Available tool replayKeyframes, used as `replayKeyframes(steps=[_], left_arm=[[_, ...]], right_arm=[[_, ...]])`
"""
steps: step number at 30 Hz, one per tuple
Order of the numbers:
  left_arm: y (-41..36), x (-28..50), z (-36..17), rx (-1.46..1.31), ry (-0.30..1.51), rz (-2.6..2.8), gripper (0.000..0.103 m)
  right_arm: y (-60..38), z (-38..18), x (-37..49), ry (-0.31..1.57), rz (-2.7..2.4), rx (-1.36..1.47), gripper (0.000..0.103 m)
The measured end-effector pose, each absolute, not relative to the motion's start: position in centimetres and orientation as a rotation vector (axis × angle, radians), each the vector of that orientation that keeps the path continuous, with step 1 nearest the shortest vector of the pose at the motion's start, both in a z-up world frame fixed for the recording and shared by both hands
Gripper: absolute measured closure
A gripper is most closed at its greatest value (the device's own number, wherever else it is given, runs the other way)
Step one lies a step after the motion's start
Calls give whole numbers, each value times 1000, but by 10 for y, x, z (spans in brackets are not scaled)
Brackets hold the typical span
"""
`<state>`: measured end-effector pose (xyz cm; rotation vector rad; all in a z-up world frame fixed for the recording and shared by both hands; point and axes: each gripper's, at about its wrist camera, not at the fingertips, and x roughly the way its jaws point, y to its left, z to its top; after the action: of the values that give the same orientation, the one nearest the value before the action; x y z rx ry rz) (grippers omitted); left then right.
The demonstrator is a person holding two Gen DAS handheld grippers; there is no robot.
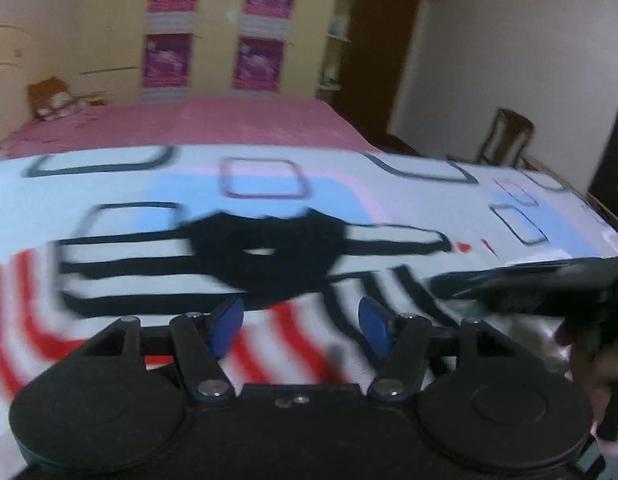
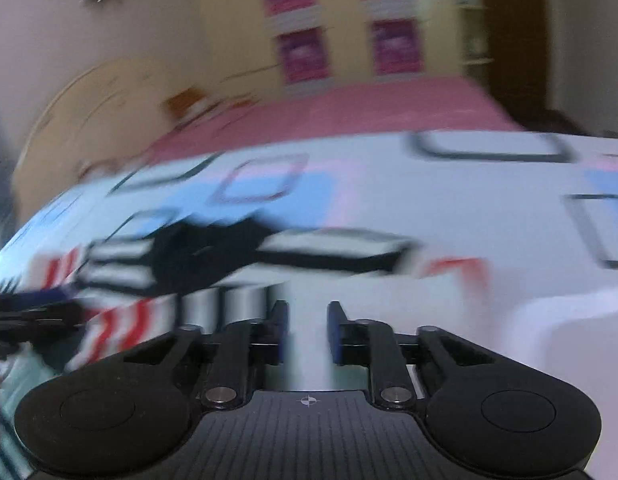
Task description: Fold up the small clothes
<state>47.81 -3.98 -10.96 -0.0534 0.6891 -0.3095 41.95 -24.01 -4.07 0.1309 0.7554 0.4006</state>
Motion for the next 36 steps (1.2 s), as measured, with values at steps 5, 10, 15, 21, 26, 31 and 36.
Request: replayKeyframes(steps=[5,10,15,21,26,31,36], left_arm=[[-26,486,-139,-11,761,-280,45],[7,483,-136,19,777,-286,54],[-5,479,-122,32,765,-261,54],[-34,447,-115,28,708,-358,50],[-41,445,-124,87,787,-309,53],[-38,429,-121,72,748,-253,49],[-26,431,-135,40,770,-272,46]], right_arm=[[-251,-54,431,777,367,68,84],[-334,-57,458,826,104,150,103],[-328,-48,452,841,133,88,103],[-298,-23,387,785,237,99,103],[-287,-44,344,829,124,33,103],[-280,-27,311,779,134,98,103],[-275,-47,309,868,70,102,103]])
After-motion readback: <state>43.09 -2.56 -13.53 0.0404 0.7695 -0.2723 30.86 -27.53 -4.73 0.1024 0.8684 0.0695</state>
